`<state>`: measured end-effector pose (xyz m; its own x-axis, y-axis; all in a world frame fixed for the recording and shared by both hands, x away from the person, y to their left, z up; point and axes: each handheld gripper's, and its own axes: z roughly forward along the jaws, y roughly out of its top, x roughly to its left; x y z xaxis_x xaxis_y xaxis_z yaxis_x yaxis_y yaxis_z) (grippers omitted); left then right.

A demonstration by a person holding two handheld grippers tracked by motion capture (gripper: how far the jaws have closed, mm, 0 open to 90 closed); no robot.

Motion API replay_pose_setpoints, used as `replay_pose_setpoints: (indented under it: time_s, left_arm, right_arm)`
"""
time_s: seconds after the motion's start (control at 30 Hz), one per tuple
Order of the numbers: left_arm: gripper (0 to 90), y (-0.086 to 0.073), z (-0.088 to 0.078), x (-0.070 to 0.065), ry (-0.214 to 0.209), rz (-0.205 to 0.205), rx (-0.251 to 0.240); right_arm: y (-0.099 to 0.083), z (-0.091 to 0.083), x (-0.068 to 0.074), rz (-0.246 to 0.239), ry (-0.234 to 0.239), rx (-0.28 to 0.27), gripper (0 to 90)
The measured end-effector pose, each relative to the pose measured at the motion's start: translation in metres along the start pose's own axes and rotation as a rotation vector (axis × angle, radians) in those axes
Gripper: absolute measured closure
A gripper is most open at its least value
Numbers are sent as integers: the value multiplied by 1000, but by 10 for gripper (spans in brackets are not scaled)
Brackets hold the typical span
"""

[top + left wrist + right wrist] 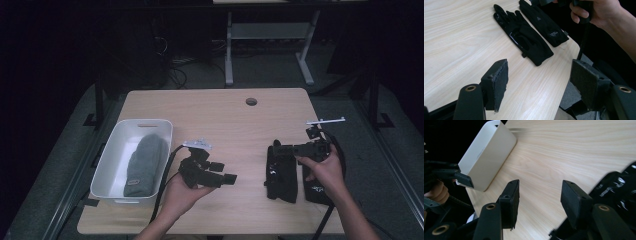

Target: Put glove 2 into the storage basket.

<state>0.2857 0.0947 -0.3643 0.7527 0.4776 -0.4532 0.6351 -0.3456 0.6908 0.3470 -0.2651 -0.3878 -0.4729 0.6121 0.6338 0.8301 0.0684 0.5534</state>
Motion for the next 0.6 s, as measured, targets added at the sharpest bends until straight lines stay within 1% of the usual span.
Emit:
replay_pose_setpoints:
  time_s: [0.03, 0.13, 0.2, 0.37, 0.4, 0.53, 0.6]
  left_arm:
    - [308, 0, 0, 0, 0, 0, 0]
    - [301, 0, 6, 0, -2, 7, 11]
    - [295, 0, 10, -1, -5, 5, 9]
    - [288, -1, 17, -2, -12, 11, 21]
    - [284, -1, 20, -3, -15, 14, 24]
    - [276, -2, 27, -5, -30, 14, 26]
    - [273, -2, 29, -5, -33, 15, 28]
  right_arm:
    - [0, 0, 0, 0, 0, 0, 488]
    - [-9, -7, -8, 8, -27, -1, 488]
    - [-16, -9, -12, 17, -39, 2, 488]
    - [-30, -14, -23, 38, -55, 5, 488]
    - [-33, -15, -25, 41, -54, 5, 488]
    - [-42, -20, -32, 45, -57, -8, 491]
    - [-45, -23, -35, 47, -63, -5, 491]
